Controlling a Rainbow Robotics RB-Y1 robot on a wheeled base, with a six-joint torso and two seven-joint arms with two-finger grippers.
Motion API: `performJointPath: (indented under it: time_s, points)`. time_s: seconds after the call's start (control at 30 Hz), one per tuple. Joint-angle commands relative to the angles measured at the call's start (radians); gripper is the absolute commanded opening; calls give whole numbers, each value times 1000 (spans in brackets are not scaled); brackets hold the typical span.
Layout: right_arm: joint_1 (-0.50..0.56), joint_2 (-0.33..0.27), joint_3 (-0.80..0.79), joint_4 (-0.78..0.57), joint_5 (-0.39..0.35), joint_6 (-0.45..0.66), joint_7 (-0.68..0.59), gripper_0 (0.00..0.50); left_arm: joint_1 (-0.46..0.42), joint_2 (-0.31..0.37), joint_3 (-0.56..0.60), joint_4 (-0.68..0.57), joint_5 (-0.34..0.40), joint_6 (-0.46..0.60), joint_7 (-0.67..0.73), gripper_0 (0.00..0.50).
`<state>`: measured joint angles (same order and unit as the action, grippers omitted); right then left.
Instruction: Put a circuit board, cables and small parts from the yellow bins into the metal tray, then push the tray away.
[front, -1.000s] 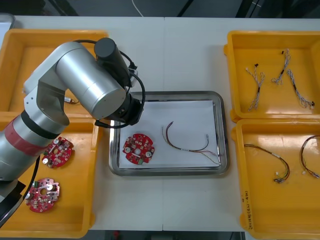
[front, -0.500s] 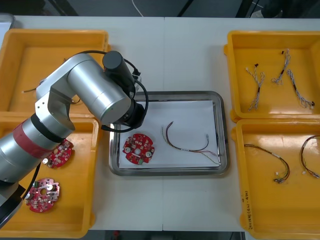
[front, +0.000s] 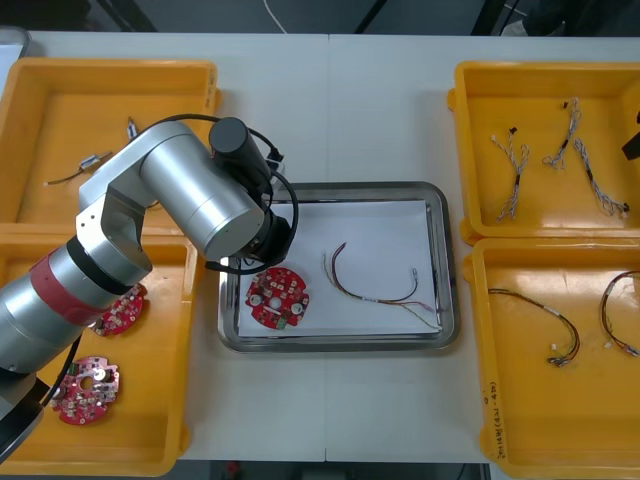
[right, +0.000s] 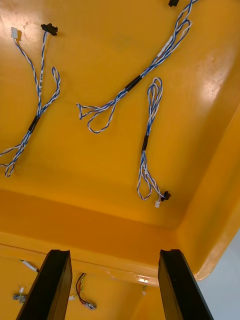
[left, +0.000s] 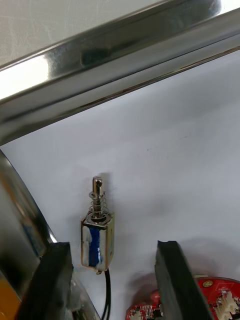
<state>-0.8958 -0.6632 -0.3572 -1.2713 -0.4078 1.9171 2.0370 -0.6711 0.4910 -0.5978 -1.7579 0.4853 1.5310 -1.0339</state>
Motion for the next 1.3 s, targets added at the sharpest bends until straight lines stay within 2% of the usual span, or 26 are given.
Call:
performJointPath:
  time_s: [0.03,0.3,0.43,0.6,0.93,1.17,1.3]
  points:
    - [-78,-59,10,64,15,-6,-20,500,8,-16,-19,-12,-10,-19,117,500]
    - [-118,-69,32,165,29,-106,8,500,8,-16,1,-51,-13,-15,135,500]
    - [-146,-76,44,234,30,-165,19,500,10,-16,35,-107,-13,24,144,500]
    - [-190,-84,49,336,35,-234,32,500,8,-12,121,-187,38,110,132,500]
    - [-278,-88,75,558,53,-391,63,500,8,55,322,-328,167,274,81,500]
    - [-296,-88,86,632,63,-472,77,500,8,118,444,-330,214,383,-135,500]
    - [-298,-88,87,685,43,-524,83,500,8,144,475,-298,234,389,-219,500]
